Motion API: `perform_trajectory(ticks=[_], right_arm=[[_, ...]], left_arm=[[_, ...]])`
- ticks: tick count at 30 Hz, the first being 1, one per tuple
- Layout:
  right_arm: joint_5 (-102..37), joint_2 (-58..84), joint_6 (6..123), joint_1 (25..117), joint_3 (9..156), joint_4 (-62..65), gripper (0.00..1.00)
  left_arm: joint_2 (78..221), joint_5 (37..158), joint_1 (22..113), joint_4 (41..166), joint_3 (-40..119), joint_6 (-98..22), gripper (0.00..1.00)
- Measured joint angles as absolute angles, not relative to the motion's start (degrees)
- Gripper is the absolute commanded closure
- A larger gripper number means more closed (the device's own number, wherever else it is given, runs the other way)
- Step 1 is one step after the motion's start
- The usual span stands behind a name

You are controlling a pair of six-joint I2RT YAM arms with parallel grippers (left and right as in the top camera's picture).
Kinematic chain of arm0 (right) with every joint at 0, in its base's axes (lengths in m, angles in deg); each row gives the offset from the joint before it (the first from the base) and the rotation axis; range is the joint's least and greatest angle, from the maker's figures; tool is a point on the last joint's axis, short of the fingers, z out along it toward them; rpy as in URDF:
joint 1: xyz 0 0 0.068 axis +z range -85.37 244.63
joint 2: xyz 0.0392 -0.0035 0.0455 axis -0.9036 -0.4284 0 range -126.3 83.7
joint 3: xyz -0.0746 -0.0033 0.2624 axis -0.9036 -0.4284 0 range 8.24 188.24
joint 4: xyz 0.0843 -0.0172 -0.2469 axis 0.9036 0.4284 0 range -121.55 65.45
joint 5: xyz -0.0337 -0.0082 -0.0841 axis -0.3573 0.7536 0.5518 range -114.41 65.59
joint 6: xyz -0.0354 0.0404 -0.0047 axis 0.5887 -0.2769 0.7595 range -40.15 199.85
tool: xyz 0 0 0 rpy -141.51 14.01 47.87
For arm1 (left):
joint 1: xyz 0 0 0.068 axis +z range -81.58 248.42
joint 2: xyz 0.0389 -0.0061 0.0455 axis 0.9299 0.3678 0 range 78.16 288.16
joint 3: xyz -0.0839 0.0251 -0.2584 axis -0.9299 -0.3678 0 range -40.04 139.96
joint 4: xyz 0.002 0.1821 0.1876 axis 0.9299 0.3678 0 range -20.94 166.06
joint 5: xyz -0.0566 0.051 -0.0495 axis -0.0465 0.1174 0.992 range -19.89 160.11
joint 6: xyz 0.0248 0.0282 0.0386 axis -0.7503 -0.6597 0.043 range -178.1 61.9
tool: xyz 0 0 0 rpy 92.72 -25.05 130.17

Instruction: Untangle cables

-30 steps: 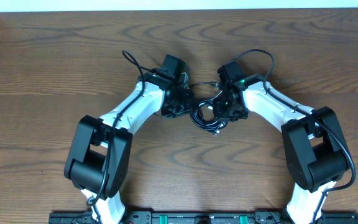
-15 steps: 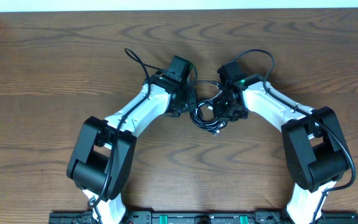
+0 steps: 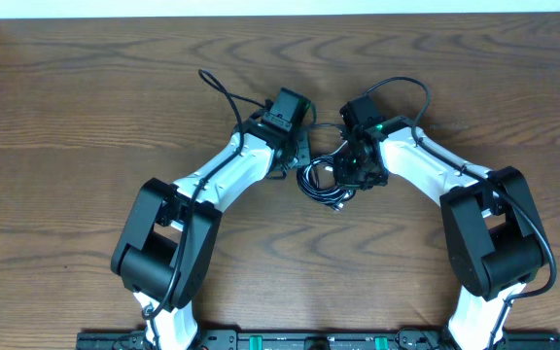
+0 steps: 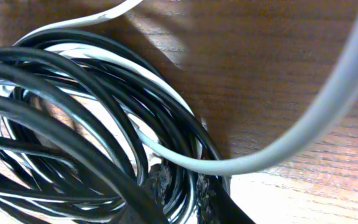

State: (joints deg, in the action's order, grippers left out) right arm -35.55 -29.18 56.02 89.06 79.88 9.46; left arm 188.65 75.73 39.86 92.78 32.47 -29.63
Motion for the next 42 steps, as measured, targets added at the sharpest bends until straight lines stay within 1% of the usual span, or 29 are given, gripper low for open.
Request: perform_trajectory(ticks=[9,10,11,17,19,22,25,27,30,33,37,38,39,42], right_arm=[[-35.74,-29.21,56.02,88.90,79.88,9.51,0.87],[-35.74,-29.23,56.02,88.90,79.88,9.51,0.87],[-35.74,-29.23,56.02,88.90,79.88,9.51,0.87],[-35.74,-29.23,56.02,88.90,79.88,9.51,0.87],[-35.74,-29.23,56.02,88.90,79.88,9.51,0.90],[-36.01,-29.23,56.08,88.90,79.88,9.44,0.96],[-36.51,-29.23,56.02,88.82,80.07,9.62,0.96],[-38.41,-29.53,56.65,88.38,80.58,10.32,0.99],[-42.06,-29.95,57.59,87.79,81.65,11.43,0.99],[-44.99,-29.86,58.18,87.79,83.57,11.87,0.99],[-46.39,-29.64,58.25,87.79,83.66,11.96,0.99],[-46.78,-29.60,58.27,87.79,83.66,11.96,0.98],[-46.85,-29.58,58.29,87.79,83.66,11.96,0.87],[-47.39,-29.49,58.77,87.79,83.66,11.87,0.73]], left_arm=[[188.65,76.85,39.47,94.14,32.47,-29.37,0.77],[188.65,76.85,39.41,94.14,32.47,-29.37,0.76],[188.65,76.85,39.30,94.14,32.47,-29.37,0.72],[189.90,76.83,39.10,93.75,32.40,-29.15,0.71],[191.63,76.78,39.12,92.48,32.40,-29.15,0.93],[192.43,77.05,39.10,91.74,32.34,-28.73,0.93],[191.69,77.31,39.25,92.00,32.08,-28.71,0.93],[189.33,77.48,39.45,92.52,31.38,-28.99,0.93],[180.09,77.46,39.86,92.57,31.09,-29.63,0.93],[174.45,77.46,39.86,92.68,31.09,-29.63,0.93],[173.70,77.44,39.86,95.10,31.11,-29.63,0.93],[174.03,77.44,39.86,95.89,31.11,-29.63,0.92],[174.34,77.44,39.86,96.65,31.11,-29.63,0.92],[174.56,77.46,39.86,98.12,31.11,-29.63,0.92]])
